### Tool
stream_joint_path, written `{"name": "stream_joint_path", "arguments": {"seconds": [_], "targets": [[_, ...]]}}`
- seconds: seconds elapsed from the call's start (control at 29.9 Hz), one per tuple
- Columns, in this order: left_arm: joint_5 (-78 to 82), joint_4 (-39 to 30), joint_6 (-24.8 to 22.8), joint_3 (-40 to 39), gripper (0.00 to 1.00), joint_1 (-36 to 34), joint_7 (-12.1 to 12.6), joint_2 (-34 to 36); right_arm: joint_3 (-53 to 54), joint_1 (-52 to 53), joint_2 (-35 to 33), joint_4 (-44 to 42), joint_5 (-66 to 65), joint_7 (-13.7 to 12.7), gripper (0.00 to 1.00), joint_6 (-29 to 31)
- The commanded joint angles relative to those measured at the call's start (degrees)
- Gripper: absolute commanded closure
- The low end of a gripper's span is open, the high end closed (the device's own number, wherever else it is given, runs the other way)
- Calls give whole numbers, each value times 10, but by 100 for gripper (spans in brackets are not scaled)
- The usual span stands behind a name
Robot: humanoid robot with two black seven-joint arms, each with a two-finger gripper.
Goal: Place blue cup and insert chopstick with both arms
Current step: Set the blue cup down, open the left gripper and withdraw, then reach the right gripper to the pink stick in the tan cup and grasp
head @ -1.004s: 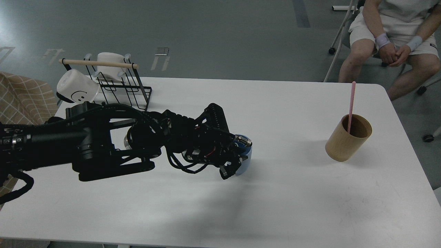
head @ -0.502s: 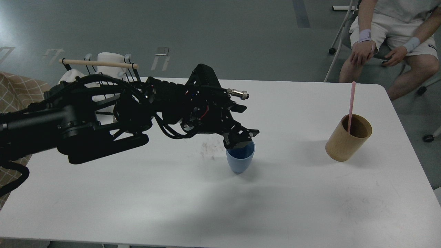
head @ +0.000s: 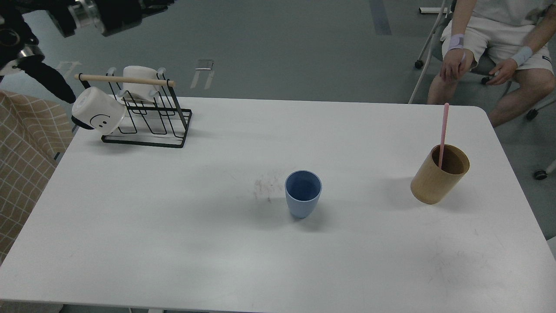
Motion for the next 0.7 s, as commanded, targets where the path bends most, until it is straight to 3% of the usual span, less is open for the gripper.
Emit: {"name": "stream_joint_path", "arguments": {"seconds": [0.0, 0.13, 0.33, 0.5, 0.6, 0.64, 0.67], "targets": [[-242, 25, 0, -21, 2, 52, 6, 7, -23, -12, -29, 10, -5, 1, 0, 2], [-390, 68, 14, -46, 2, 102, 1, -5, -29, -24, -45, 48, -52, 1, 0, 5], [-435, 146, 14, -146, 2, 139, 5, -67, -30, -37, -54, 111, -199, 2, 0, 11], [-438, 157, 14, -189, 2, 164, 6, -108, -35, -75, -55, 185, -377, 5, 0, 17], [-448, 151, 19, -210, 2, 183, 6, -136, -48, -115, -61, 230, -480, 52, 0, 19], [-449, 151, 21, -220, 2, 187, 7, -152, -59, -133, -72, 249, -536, 85, 0, 19], [-449, 151, 21, -223, 2, 187, 7, -157, -67, -139, -78, 257, -566, 98, 0, 19]]}}
